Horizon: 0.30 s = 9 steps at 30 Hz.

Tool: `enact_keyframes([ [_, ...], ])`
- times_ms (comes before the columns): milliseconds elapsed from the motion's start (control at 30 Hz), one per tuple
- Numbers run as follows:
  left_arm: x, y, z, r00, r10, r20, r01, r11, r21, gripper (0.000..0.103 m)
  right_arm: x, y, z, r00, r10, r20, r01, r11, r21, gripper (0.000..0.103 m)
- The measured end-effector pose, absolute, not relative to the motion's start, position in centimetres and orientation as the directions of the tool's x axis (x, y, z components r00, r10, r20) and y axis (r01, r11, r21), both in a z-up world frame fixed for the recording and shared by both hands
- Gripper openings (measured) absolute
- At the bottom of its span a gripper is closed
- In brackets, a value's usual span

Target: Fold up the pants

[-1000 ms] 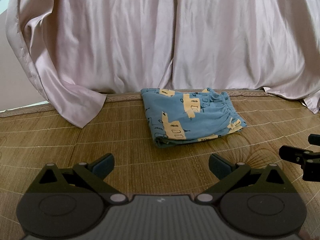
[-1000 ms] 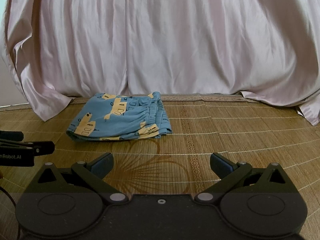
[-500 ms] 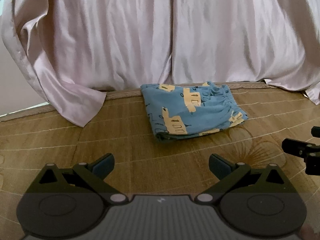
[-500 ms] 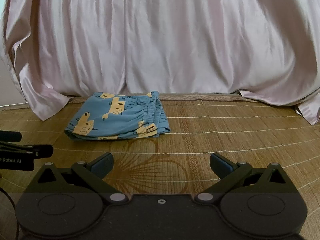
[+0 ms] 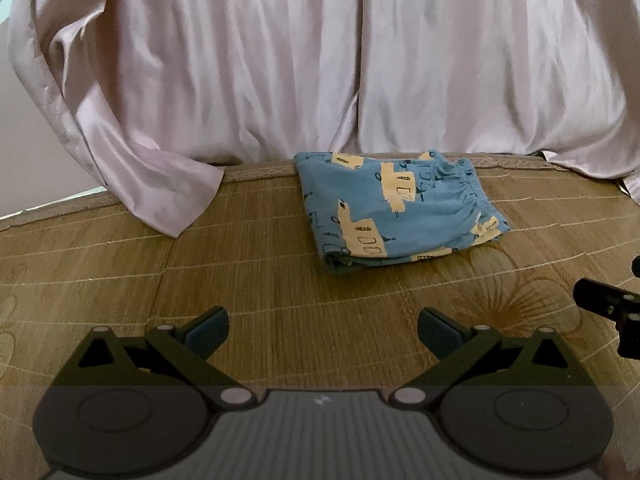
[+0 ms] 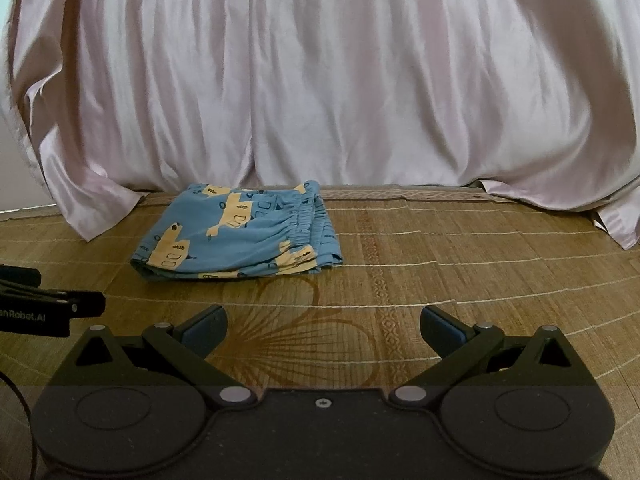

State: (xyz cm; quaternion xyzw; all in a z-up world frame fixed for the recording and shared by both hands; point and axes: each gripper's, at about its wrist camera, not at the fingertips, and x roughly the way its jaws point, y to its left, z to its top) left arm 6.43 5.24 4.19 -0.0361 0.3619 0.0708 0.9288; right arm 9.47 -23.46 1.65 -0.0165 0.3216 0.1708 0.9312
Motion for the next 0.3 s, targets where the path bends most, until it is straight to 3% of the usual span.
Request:
enact_keyframes([
  [300,6.41,5.13,4.26,0.730,0.097,-0.677,-0.144,0.990,-0.014,0.103,9.52,-23.28,1.73,0.733,0.303,-0.609,-0.324,0.943,0.079,0.102],
])
